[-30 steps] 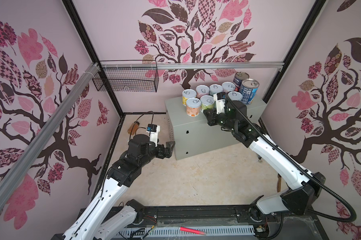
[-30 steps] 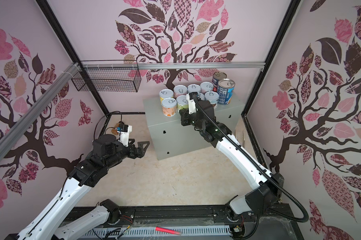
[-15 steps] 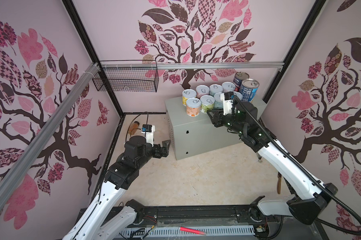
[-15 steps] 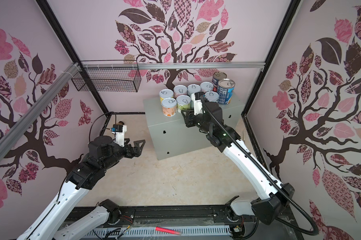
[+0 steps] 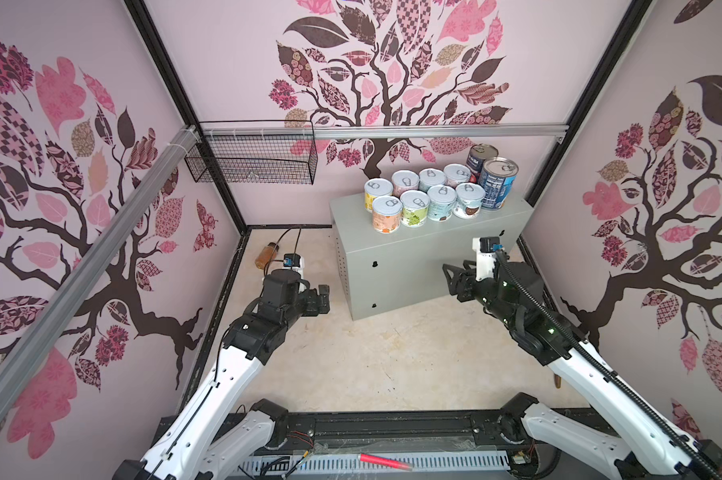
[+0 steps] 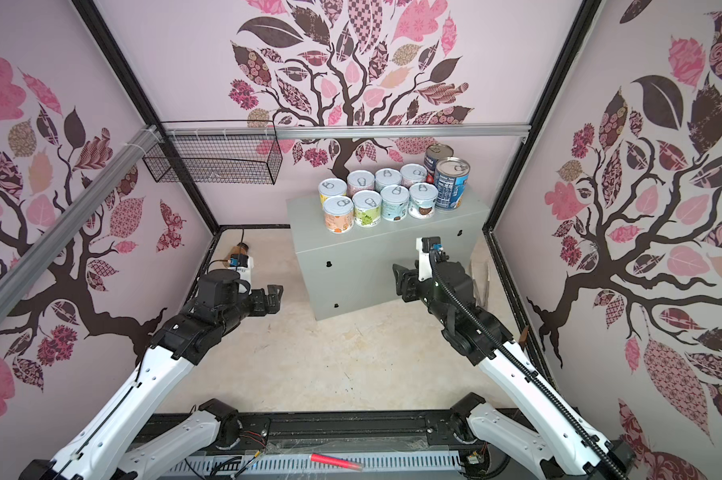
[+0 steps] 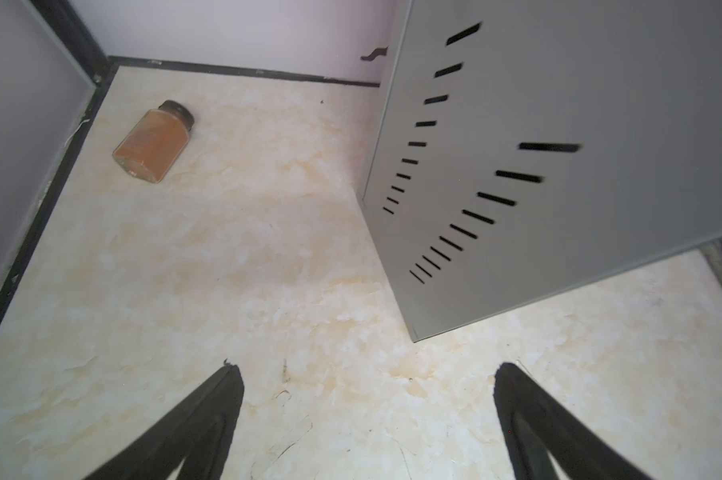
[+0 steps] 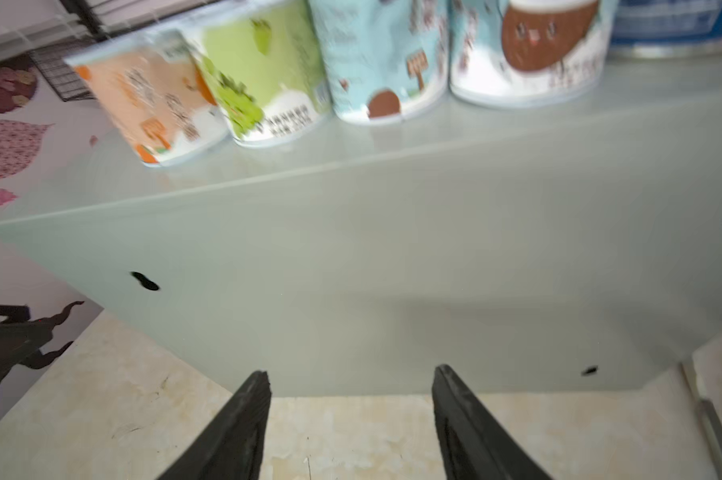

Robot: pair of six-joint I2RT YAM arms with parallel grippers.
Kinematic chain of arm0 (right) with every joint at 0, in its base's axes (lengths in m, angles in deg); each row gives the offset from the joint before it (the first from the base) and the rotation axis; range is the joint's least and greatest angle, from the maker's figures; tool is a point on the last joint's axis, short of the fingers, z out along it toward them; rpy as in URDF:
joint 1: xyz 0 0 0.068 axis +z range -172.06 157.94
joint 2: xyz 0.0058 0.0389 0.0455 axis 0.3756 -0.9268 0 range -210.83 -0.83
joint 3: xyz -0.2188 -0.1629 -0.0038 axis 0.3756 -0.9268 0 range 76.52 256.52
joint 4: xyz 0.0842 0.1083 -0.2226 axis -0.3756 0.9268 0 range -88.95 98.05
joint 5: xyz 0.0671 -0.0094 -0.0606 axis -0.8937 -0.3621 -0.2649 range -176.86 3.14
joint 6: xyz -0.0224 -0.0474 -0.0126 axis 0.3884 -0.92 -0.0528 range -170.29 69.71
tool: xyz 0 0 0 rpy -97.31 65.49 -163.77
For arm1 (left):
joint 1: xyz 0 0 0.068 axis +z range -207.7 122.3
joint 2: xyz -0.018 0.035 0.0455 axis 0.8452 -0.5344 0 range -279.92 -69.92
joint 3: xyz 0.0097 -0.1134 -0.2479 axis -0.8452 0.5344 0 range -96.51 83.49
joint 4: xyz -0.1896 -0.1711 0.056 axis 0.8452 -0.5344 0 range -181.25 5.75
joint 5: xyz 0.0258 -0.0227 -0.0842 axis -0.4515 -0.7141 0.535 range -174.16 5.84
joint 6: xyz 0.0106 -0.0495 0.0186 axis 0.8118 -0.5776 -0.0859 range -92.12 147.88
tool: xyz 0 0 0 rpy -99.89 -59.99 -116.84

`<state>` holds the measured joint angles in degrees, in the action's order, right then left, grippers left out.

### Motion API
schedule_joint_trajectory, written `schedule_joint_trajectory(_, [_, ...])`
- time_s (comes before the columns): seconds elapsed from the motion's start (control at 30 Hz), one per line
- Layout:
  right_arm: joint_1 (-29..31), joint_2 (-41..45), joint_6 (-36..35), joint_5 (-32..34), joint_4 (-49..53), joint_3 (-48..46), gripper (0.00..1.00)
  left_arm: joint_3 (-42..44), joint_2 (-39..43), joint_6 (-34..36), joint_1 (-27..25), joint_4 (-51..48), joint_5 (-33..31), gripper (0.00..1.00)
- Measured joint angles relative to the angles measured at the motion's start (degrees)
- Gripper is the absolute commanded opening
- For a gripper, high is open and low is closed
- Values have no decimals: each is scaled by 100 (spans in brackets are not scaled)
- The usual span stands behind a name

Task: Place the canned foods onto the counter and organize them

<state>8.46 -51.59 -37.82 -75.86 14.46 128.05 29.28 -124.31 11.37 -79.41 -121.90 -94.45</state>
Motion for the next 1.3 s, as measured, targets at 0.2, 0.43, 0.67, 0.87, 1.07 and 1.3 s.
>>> schedule_joint_trajectory(0.2, [-162,109,168,1021,-776,-1615,100,1008,-13,55,748,704,-111,98])
schedule_joint_trajectory(0.43, [-240,341,-197,2579,-2905,-3445,100,1784,-684,155,1657,2052,-326,98])
schedule_joint_trajectory(0.67, [-1300,-153,-1121,3073,-5213,-4518,100,2253,-1849,586,2208,3858,-358,98])
schedule_joint_trajectory(0.87, [-2332,-1237,-863,2990,-6570,-4710,100,2328,-2715,1012,2295,5436,-254,98])
schedule_joint_trajectory(1.07, [-2352,-2312,-914,2774,-7473,-4577,100,2317,-3416,1115,2334,6520,15,98])
schedule_joint_trajectory(1.3, [-2352,-2382,-1082,2350,-8019,-4498,100,3060,-3373,1314,2186,8052,31,98])
